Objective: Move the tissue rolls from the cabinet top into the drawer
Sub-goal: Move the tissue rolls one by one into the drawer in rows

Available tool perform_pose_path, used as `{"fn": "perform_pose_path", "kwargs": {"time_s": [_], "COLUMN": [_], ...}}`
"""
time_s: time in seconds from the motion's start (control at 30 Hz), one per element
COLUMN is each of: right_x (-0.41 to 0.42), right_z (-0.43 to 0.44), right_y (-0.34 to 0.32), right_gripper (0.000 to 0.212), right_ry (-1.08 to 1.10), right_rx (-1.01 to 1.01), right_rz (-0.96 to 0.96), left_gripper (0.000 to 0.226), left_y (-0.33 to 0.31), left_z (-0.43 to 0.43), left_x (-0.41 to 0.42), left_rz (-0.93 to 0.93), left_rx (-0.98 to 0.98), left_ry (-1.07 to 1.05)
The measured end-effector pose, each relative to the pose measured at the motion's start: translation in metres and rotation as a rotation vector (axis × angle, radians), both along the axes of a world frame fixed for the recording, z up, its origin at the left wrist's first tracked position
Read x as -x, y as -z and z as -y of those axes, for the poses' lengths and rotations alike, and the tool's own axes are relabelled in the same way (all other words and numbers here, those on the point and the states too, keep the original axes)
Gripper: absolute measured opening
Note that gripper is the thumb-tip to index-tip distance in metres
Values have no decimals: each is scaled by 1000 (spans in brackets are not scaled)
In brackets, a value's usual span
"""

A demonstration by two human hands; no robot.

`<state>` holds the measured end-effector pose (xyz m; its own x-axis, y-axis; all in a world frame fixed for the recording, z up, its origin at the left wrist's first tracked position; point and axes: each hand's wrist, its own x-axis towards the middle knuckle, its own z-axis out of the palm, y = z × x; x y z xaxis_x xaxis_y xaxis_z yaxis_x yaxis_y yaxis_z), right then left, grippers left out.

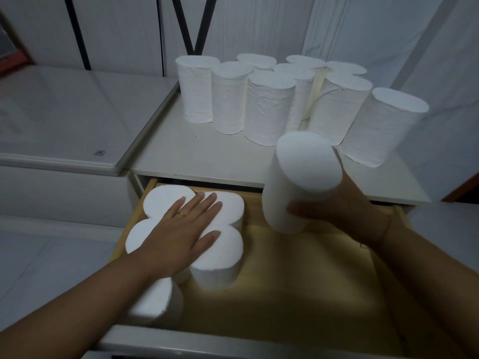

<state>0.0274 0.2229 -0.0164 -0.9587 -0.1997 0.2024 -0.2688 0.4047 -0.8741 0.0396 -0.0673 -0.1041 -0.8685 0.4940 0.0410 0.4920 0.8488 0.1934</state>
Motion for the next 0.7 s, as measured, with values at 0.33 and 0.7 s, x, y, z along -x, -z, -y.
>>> {"fn": "perform_pose_path", "kwargs": {"time_s": [0.33,0.7], "right_x": [-17,-35], "right_z": [-6,4], "right_y": [86,124], "right_gripper": [102,102], "right_ry": [-80,6], "right_rx": [-121,-50], "right_rz": [164,187], "left_gripper": [62,64], "left_y": [-2,-4], "left_z": [-1,-2], "left_x": [-1,-2], "left_rz": [10,13], "left_rx": [-1,16], "left_ry": [-6,-10]}}
